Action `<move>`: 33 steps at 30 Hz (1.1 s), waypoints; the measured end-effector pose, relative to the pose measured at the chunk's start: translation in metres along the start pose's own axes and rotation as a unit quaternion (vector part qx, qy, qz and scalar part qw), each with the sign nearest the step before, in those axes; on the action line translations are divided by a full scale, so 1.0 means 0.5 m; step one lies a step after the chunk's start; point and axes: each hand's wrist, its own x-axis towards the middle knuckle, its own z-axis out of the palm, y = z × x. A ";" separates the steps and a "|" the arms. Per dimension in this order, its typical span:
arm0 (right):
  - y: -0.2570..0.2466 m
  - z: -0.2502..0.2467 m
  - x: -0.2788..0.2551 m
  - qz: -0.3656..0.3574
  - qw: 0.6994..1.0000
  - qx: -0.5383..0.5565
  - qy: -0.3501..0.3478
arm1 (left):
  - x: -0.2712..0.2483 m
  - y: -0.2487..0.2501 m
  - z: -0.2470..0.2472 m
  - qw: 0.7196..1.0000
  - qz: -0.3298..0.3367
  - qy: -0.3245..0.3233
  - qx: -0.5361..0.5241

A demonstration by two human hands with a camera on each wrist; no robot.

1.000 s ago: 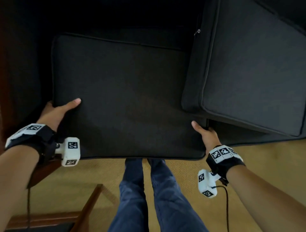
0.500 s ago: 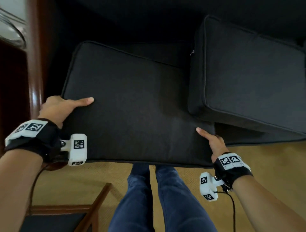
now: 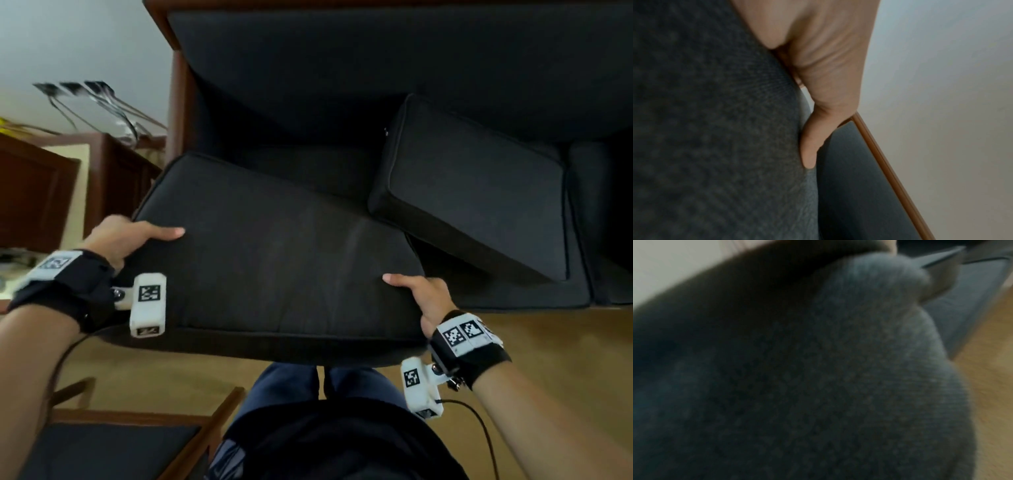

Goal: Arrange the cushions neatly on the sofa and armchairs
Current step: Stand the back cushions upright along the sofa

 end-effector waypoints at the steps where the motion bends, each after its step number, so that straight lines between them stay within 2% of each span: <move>1: -0.003 -0.002 -0.009 -0.004 1.000 -0.004 0.001 | -0.008 -0.008 -0.007 1.000 -0.003 -0.007 -0.010; 5: -0.016 -0.022 -0.033 -0.011 1.000 -0.028 0.001 | -0.056 -0.002 -0.024 1.000 0.007 -0.018 -0.020; 10: -0.053 -0.051 -0.040 -0.024 0.997 -0.078 0.013 | -0.099 -0.006 -0.024 0.998 -0.032 -0.058 -0.011; 15: -0.046 -0.048 -0.008 0.036 0.994 -0.105 -0.003 | -0.033 -0.043 0.010 0.994 -0.075 -0.077 -0.003; 18: -0.020 -0.045 0.014 0.065 0.989 -0.130 -0.016 | -0.069 -0.027 0.064 0.992 -0.072 -0.086 0.051; 21: -0.025 -0.036 -0.005 0.082 0.981 -0.175 -0.029 | -0.076 -0.059 0.105 0.985 -0.090 -0.084 0.118; 26: -0.039 -0.061 -0.001 0.086 0.970 -0.216 -0.072 | -0.092 -0.126 0.115 0.973 -0.134 -0.151 0.115; 28: -0.057 -0.066 -0.007 0.081 0.966 -0.230 -0.083 | -0.100 -0.122 0.108 0.969 -0.133 -0.178 0.105; 33: -0.122 -0.059 -0.036 0.028 0.974 -0.208 -0.087 | -0.103 -0.068 0.070 0.971 -0.083 -0.177 0.140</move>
